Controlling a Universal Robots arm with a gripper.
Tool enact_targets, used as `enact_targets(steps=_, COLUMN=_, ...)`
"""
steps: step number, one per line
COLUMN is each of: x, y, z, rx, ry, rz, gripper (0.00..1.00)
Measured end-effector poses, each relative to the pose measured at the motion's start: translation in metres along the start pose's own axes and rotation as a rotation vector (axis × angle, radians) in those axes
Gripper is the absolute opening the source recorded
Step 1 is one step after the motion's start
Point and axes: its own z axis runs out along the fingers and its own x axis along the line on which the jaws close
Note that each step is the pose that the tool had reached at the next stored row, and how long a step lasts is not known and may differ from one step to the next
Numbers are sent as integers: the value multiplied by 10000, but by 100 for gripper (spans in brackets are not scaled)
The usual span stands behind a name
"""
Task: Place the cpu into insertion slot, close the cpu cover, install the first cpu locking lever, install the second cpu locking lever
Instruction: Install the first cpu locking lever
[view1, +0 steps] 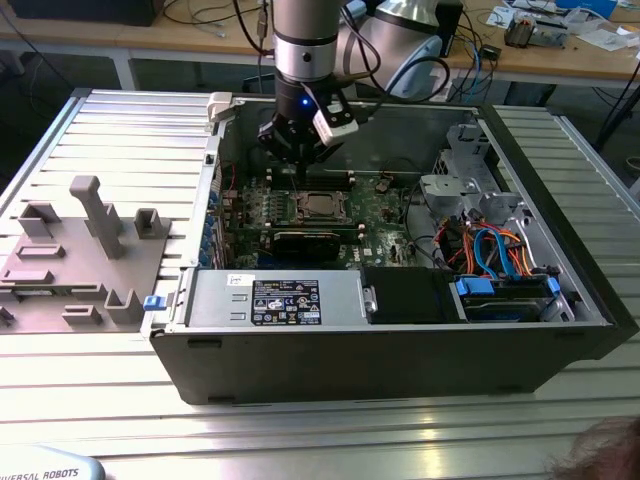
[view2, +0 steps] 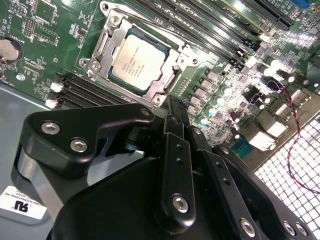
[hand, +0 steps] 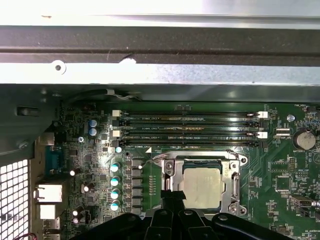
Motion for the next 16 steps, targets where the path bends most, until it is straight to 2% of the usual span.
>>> enact_targets(steps=16, x=47, y=0, z=3, rx=0, ry=0, rz=0, gripper=11)
